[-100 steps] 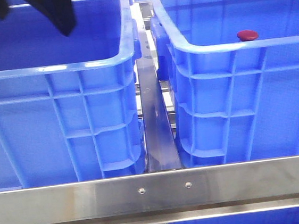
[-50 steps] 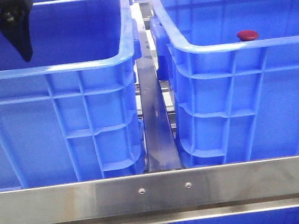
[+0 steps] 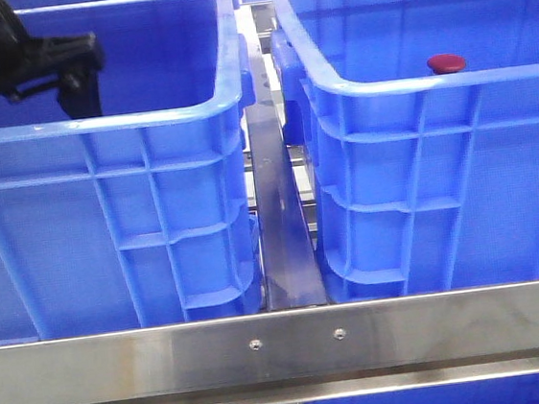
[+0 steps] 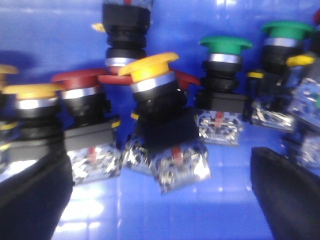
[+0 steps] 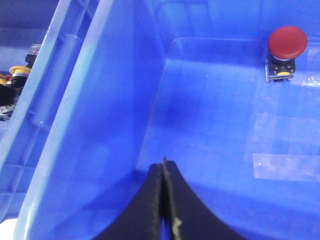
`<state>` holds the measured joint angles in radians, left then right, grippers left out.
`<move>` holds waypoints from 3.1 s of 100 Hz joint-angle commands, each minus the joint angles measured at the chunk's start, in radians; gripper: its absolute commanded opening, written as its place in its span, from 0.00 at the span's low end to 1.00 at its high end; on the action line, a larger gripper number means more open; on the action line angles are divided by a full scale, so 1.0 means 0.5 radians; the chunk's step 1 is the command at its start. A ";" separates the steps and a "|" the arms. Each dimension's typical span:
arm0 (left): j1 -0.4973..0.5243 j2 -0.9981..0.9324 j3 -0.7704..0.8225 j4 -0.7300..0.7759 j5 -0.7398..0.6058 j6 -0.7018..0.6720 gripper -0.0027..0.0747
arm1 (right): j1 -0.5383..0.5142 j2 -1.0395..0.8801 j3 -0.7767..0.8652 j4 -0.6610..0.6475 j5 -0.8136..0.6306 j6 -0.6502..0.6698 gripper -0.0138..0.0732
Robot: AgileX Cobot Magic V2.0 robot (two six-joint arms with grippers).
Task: Pick red and yellow buttons and place in box
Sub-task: 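Move the left gripper back into the button crate toward a yellow button, then grasp the yellow-capped button with the left gripper and carry it to center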
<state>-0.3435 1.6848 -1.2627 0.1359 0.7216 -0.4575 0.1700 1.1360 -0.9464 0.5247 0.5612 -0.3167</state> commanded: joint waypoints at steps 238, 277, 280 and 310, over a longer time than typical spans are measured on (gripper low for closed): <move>-0.364 -0.484 -0.089 -2.014 0.493 2.951 0.07 | 0.008 -0.047 -0.084 0.654 0.280 -0.025 0.81; -0.364 -0.477 -0.089 -2.022 0.504 2.951 0.07 | 0.009 -0.038 -0.084 1.452 0.525 -0.327 0.82; -0.364 -0.477 -0.089 -2.022 0.504 2.951 0.07 | 0.012 -0.028 -0.084 1.482 0.525 -0.338 0.82; -0.364 -0.477 -0.089 -2.022 0.504 2.951 0.06 | 0.146 0.162 -0.084 1.551 0.548 -0.353 0.82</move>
<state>-0.5174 1.4793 -1.2734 -0.8077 0.9883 1.0174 0.2255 1.2150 -0.9537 1.2265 0.8333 -0.4761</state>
